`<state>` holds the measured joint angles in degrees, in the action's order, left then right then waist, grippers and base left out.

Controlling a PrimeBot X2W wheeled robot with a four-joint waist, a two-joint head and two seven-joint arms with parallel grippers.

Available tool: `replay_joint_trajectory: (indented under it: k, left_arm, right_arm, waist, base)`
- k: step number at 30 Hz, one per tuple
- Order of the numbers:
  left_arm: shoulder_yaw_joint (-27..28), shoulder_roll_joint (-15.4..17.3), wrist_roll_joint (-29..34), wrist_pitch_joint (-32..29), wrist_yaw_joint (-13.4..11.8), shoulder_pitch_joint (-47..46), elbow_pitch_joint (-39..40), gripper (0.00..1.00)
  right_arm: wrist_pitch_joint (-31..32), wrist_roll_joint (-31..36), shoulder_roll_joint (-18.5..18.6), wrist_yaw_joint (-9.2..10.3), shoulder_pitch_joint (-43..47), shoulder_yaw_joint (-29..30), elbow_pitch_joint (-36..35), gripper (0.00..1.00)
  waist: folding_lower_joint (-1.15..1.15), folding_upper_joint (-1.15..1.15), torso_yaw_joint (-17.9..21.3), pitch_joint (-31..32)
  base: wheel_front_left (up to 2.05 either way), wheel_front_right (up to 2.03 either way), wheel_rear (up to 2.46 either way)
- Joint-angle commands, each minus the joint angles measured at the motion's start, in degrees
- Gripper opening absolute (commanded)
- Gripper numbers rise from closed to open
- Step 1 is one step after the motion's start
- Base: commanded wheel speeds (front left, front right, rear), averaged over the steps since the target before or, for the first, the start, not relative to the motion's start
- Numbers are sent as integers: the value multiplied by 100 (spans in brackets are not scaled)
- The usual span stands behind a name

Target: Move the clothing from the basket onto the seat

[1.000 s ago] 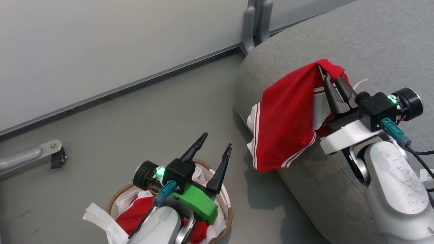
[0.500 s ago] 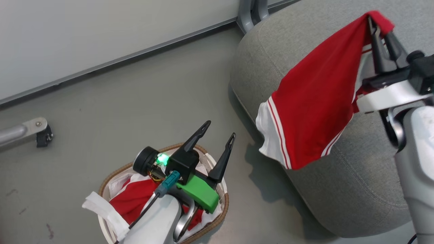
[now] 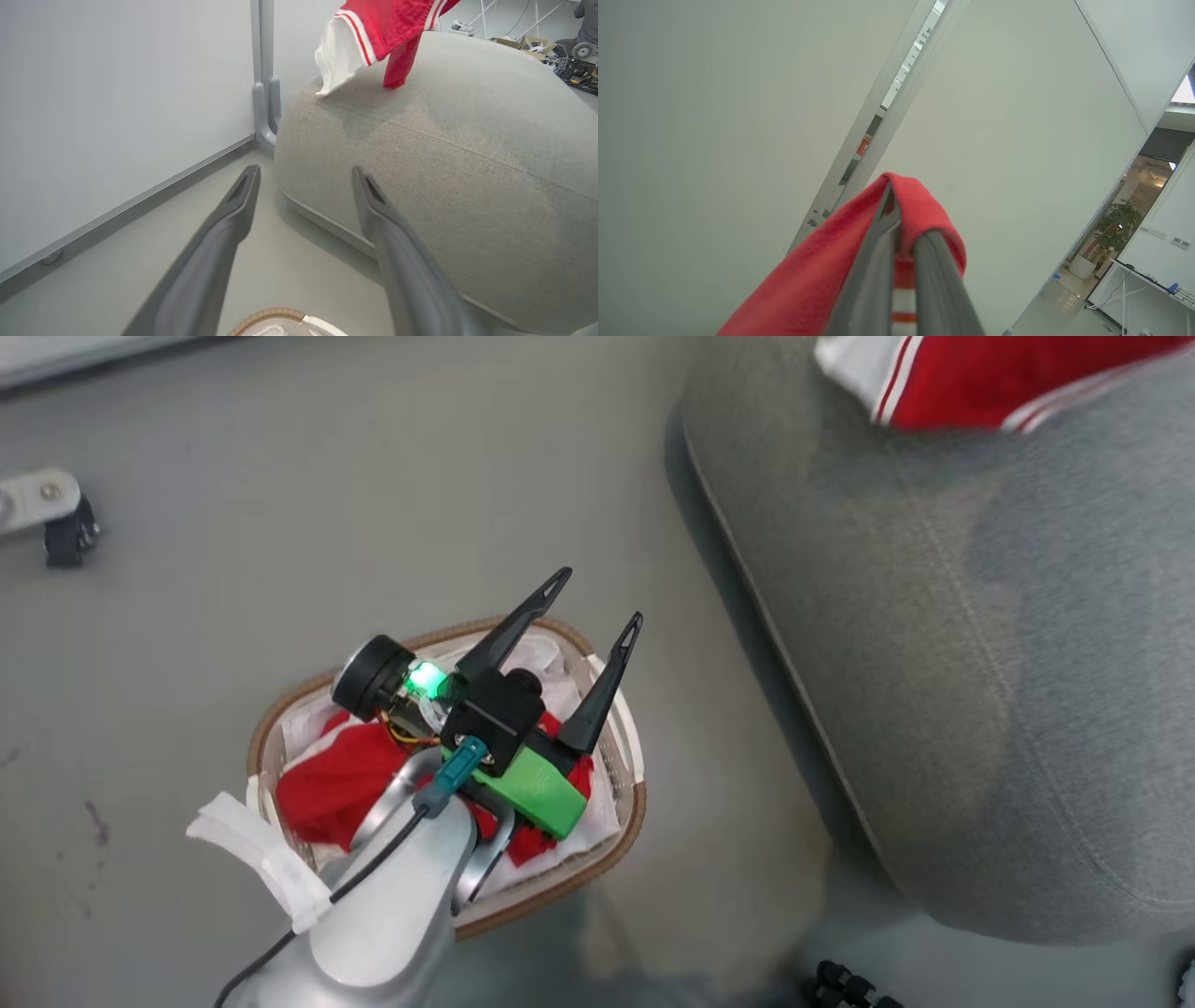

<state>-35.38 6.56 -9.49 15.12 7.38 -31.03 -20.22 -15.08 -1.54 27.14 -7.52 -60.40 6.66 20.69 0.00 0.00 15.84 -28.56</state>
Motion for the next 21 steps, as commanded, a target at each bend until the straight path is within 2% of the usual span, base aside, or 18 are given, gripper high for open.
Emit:
replay_joint_trajectory:
  k: [1, 3, 9, 16, 21]
  left_arm:
    - [-20, 122, 86, 5, 18, -178, 23, 100]
    - [-46, 133, 122, 5, 18, -243, 41, 100]
    - [-75, 207, 169, 5, 18, -252, 41, 100]
    - [-83, 282, 143, 5, 18, -266, -13, 100]
    - [-48, 315, 128, 5, 19, -251, -50, 100]
  right_arm:
    - [-13, -22, 144, 6, -272, 12, 207, 0]
    - [-14, 18, 308, 7, -429, 31, 384, 0]
    - [-13, -88, 233, 7, -333, 165, 990, 0]
    - [-13, -132, -85, 7, 241, 310, 1711, 0]
    - [-14, -157, -336, 7, 630, 483, 1979, 0]
  waist:
    - [0, 0, -346, -838]
    - [0, 0, -366, -986]
    - [0, 0, -342, -1257]
    - [0, 0, -284, -1406]
    - [0, 0, -255, -1409]
  base:
    - [0, 0, 0]
    - [0, 0, 0]
    - [0, 0, 0]
    - [0, 0, 0]
    - [0, 0, 0]
